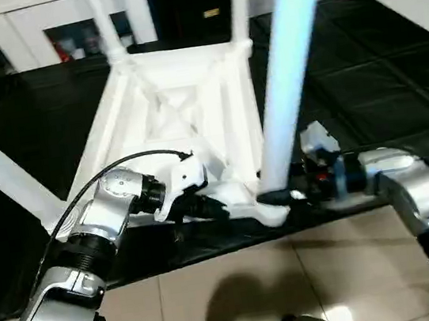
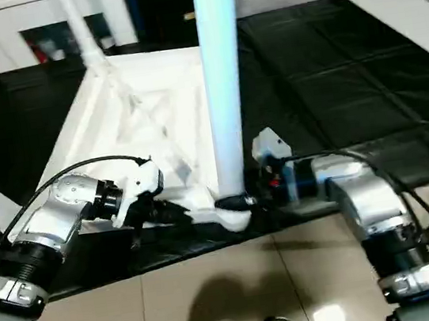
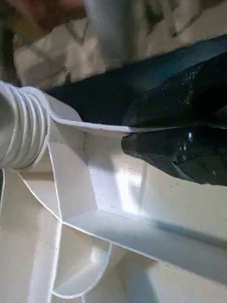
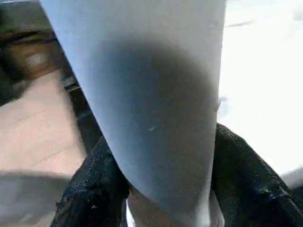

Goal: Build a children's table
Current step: Rotate leg to tighten

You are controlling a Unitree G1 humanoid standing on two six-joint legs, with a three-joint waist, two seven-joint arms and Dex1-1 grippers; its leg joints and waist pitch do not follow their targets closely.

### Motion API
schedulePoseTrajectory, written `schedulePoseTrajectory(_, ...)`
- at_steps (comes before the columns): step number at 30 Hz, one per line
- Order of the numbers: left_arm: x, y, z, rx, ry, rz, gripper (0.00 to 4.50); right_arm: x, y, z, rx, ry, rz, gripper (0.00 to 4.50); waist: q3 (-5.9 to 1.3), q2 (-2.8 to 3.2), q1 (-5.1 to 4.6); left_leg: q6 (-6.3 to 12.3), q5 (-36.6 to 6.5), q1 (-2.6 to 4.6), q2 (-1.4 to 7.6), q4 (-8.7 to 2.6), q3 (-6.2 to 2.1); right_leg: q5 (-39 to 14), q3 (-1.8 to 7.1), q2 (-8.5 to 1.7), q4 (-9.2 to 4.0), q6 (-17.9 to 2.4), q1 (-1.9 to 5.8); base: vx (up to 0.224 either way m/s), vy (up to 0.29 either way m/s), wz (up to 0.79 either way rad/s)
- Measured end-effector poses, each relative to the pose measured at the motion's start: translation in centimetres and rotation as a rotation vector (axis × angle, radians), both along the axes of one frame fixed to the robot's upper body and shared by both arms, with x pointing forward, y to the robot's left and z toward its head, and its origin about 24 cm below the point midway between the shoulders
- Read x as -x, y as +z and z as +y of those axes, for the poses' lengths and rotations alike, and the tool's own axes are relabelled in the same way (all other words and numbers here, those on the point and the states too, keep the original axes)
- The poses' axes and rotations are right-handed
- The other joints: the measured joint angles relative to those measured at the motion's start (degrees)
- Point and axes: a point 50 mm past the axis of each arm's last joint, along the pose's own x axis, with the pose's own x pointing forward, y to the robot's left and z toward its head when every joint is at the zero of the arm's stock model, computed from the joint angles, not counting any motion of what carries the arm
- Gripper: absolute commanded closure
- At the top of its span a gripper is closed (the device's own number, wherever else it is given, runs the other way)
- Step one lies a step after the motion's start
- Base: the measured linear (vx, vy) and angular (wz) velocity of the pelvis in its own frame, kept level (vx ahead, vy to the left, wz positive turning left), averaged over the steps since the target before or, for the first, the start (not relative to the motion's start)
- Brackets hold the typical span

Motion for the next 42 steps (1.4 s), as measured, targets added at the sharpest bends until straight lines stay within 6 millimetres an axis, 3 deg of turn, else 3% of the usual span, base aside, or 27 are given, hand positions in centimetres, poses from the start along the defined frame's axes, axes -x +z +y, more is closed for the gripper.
schedulePoseTrajectory(7, -1.2, -0.2, -2.6, 0.053, 0.299, -0.029, 4.5, -2.8, -0.1, 1.7, -0.027, -0.503, -0.016, 2.38, 0.07, -0.15, -4.14, -0.06, 0.03, 0.16, -0.04, 0.04, -0.13, -0.03, -0.17, 0.01, -0.13, 0.05, -0.06, 0.0, 0.0, 0.0)
schedulePoseTrajectory(11, -1.7, 0.0, -4.1, 0.058, 0.389, -0.05, 4.5, -3.8, 0.1, 2.5, -0.026, -0.671, -0.024, 2.38, 0.05, -0.11, -5.11, -0.05, 0.02, 0.06, -0.04, -0.18, -0.22, -0.03, -0.35, 0.01, -0.5, 0.05, -0.01, 0.0, 0.0, 0.0)
schedulePoseTrajectory(14, -1.9, 0.2, -5.4, 0.056, 0.462, -0.09, 4.5, -4.6, 0.3, 3.3, -0.069, -0.815, -0.03, 1.7, 0.01, -0.05, -5.47, -0.04, 0.03, -0.26, -0.03, -0.21, -0.25, -0.02, -0.38, 0.02, -0.83, 0.04, -0.07, 0.0, 0.0, 0.0)
schedulePoseTrajectory(17, -2.1, 0.4, -5.5, 0.055, 0.511, -0.106, 4.5, -4.6, 0.5, 3.8, -0.101, -0.823, -0.037, 1.61, -0.01, -0.02, -5.79, 0.18, -0.13, -0.32, -0.13, -0.22, -0.15, 0.12, -0.19, 0.01, -0.92, -0.17, -0.08, 0.0, 0.0, 0.0)
schedulePoseTrajectory(21, -2.1, 0.6, -5.3, 0.057, 0.5, -0.114, 4.5, -4.5, 0.6, 3.7, -0.1, -0.783, -0.065, 1.33, -0.01, -0.01, -5.26, 0.52, -0.09, -0.31, -0.13, -0.42, -0.15, 0.36, -0.23, 0.02, -0.89, -0.53, -0.11, 0.0, 0.0, 0.0)
schedulePoseTrajectory(28, -1.4, 0.6, -3.5, 0.062, 0.358, -0.133, 4.5, -2.9, 0.1, 1.4, -0.059, -0.531, -0.134, 0.61, -0.03, 0.1, -4.46, 0.63, -0.2, -0.32, -0.02, -0.77, -0.17, 0.21, -0.31, 0.14, -0.74, -0.31, -0.18, 0.0, 0.0, 0.0)
schedulePoseTrajectory(32, -0.8, 0.4, -2.3, 0.07, 0.261, -0.114, 4.5, -1.9, 0.4, 0.0, -0.024, -0.363, -0.152, 0.32, 0.03, 0.2, -3.51, 0.62, -0.19, -0.21, 0.0, -0.61, -0.2, 0.23, -0.3, 0.14, -0.63, -0.34, -0.19, 0.0, 0.0, 0.0)
schedulePoseTrajectory(38, 0.4, 0.2, -0.3, 0.048, 0.049, -0.057, 4.5, -0.4, 0.7, -1.7, 0.033, -0.072, -0.14, 0.32, 0.05, 0.22, -0.74, 0.6, -0.19, -0.25, -0.01, -0.32, -0.1, 0.23, -0.11, 0.06, -0.46, -0.33, -0.11, 0.0, 0.0, 0.0)
schedulePoseTrajectory(42, 0.9, 0.2, 0.2, 0.02, -0.058, -0.047, 4.5, 0.1, 0.7, -1.5, 0.019, 0.086, -0.108, 0.32, 0.04, 0.21, 0.94, 0.59, -0.2, -0.27, -0.05, -0.24, 0.06, 0.23, 0.11, -0.01, -0.42, -0.34, -0.07, 0.0, 0.0, 0.0)
